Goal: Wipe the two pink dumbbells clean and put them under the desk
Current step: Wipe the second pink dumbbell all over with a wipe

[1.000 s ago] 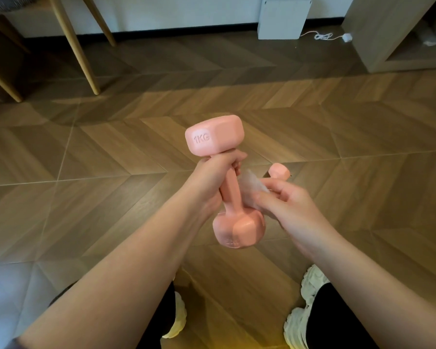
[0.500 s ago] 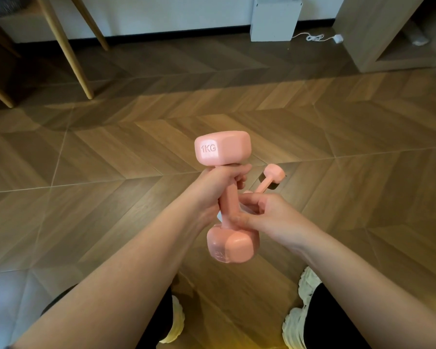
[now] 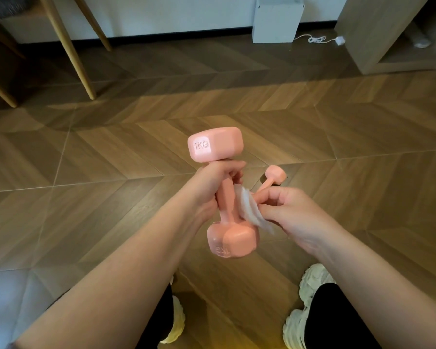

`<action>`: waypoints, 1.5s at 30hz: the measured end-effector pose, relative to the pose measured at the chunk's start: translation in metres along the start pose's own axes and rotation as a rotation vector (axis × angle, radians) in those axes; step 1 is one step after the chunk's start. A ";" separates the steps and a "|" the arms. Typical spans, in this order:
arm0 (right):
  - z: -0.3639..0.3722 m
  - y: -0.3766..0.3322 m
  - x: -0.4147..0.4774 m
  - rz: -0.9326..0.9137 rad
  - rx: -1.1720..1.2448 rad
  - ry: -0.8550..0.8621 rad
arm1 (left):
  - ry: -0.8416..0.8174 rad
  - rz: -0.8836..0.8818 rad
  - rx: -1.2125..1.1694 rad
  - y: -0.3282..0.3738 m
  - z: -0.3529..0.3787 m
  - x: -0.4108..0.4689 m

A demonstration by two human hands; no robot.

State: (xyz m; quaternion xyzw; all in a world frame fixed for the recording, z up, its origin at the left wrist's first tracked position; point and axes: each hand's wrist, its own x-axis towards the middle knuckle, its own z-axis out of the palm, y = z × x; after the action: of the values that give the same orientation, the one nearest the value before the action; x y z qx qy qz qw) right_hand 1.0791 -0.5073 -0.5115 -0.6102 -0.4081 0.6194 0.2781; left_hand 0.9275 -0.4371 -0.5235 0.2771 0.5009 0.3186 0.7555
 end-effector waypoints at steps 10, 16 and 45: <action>0.018 0.002 0.000 -0.080 -0.055 -0.032 | -0.065 -0.055 -0.026 -0.003 0.008 -0.005; 0.024 0.003 0.003 -0.026 -0.038 0.003 | -0.061 -0.144 -0.021 -0.003 0.010 -0.007; -0.023 -0.032 0.002 -0.159 0.666 0.262 | -0.192 -0.047 0.188 -0.007 0.019 -0.036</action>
State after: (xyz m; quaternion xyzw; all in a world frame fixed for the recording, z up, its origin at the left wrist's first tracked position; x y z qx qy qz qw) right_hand 1.0964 -0.4854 -0.4839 -0.5266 -0.1912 0.6114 0.5588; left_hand 0.9362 -0.4709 -0.5010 0.3641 0.4601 0.2244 0.7781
